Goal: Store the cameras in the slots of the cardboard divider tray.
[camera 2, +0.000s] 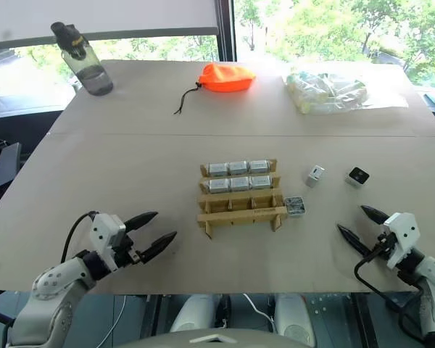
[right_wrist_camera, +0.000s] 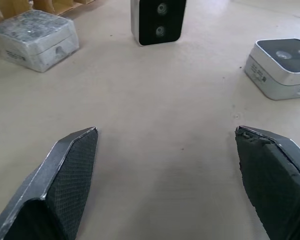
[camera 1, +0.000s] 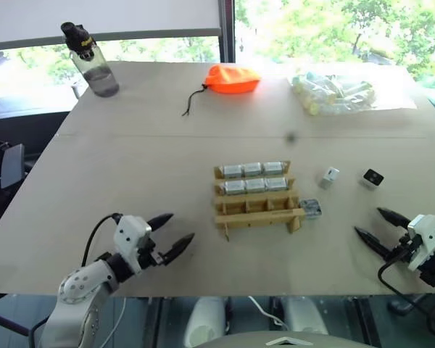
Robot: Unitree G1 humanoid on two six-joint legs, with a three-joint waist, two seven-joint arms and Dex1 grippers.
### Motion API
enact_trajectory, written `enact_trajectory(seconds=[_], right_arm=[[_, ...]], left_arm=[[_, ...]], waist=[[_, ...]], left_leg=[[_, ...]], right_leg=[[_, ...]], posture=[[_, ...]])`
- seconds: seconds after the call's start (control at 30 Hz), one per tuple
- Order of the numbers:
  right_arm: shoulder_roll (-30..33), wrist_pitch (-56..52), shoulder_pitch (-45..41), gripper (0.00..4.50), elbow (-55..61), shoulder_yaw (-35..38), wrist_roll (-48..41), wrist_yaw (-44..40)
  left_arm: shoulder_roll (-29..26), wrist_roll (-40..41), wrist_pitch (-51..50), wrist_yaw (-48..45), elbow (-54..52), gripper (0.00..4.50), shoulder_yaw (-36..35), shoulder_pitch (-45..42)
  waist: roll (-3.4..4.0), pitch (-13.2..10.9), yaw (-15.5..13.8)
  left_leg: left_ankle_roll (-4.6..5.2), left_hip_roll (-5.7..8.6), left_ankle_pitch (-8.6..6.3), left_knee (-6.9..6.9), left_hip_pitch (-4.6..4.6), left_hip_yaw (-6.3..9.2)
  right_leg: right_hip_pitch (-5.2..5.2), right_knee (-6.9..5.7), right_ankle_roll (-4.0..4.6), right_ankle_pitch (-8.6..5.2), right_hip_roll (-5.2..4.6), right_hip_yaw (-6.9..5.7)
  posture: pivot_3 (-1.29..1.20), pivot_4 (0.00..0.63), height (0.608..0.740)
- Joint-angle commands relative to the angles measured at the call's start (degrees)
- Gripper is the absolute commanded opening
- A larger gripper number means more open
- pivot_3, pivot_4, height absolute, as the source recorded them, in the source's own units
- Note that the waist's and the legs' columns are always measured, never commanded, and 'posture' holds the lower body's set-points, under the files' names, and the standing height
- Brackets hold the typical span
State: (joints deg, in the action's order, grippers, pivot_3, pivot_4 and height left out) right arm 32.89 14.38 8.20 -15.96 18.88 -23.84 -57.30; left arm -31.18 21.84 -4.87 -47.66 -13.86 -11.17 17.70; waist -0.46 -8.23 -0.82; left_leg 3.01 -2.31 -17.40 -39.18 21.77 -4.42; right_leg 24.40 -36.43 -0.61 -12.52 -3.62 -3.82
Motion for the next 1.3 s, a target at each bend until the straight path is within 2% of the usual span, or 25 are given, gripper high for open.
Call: enact_trajectory(seconds=[0.03, 0.2, 0.33, 0.47, 0.63, 0.9, 1.3], right_arm=[[3.48, 1.13, -2.65, 4.34, -3.93, 1.89, -0.24, -2.28], [8.98, 1.35, -13.24, 4.34, -16.78, 1.29, 1.57, -4.76], [12.57, 1.68, -22.10, 4.34, -27.17, -0.09, 3.41, -8.33], [13.49, -0.04, -29.92, 4.34, -33.81, -1.87, 4.31, -12.78], [12.70, 1.49, -35.79, 4.34, -39.31, -5.38, 8.07, -15.01], [10.65, 1.57, -42.32, 4.34, -45.12, -7.18, 10.48, -14.65], [10.03, 0.33, -44.19, 4.34, -46.41, -7.71, 12.00, -15.41]], left_arm=[[-0.96, 1.44, -0.06, -0.56, -2.86, 4.05, -0.79, -0.79], [-8.00, 7.02, -7.65, -5.12, -8.31, 4.05, -1.98, -4.56], [-12.69, 15.93, -15.36, -5.61, -13.63, 4.05, -5.29, -10.95], [-19.34, 22.77, -22.98, -7.19, -19.16, 4.05, -7.87, -14.06], [-24.01, 27.16, -27.47, -6.85, -22.91, 4.05, -10.36, -16.85], [-26.38, 30.59, -31.28, -5.16, -27.47, 4.05, -11.93, -18.79], [-25.85, 28.66, -30.32, -5.19, -28.39, 4.05, -12.23, -15.90]], waist=[[0.00, 0.00, 0.00], [-0.06, -0.05, 0.07], [-0.06, -0.10, 0.06], [-0.09, -0.12, 0.33], [-0.05, -0.22, 0.80], [-0.08, -0.36, 1.15], [-0.07, -0.40, 1.44]], left_leg=[[0.00, 0.00, 0.00, -0.03, -0.01, -0.01], [0.01, 0.03, 0.01, -0.08, -0.06, -0.09], [-0.01, 0.01, 0.03, -0.11, -0.07, -0.04], [-0.26, 0.01, 0.17, -0.09, -0.06, -0.01], [-0.31, 0.04, 0.19, -0.07, -0.01, -0.07], [-0.41, 0.07, 0.24, -0.10, -0.03, -0.08], [-0.54, 0.07, 0.32, -0.10, -0.04, -0.04]], right_leg=[[0.00, -0.01, 0.00, 0.00, 0.00, 0.00], [0.00, -0.12, 0.01, 0.00, 0.00, 0.04], [0.02, -0.25, 0.02, 0.01, 0.05, 0.05], [0.00, -0.25, -0.19, 0.14, 0.06, 0.18], [0.01, -0.15, -0.27, 0.11, 0.04, 0.24], [0.00, -0.17, -0.29, 0.11, 0.04, 0.26], [0.00, -0.22, -0.29, 0.11, 0.05, 0.29]], posture=[[0.00, 0.150, 0.726], [0.00, 0.150, 0.726], [0.00, 0.150, 0.726], [0.00, 0.150, 0.726], [0.00, 0.150, 0.726], [0.00, 0.150, 0.726], [0.00, 0.150, 0.726]])
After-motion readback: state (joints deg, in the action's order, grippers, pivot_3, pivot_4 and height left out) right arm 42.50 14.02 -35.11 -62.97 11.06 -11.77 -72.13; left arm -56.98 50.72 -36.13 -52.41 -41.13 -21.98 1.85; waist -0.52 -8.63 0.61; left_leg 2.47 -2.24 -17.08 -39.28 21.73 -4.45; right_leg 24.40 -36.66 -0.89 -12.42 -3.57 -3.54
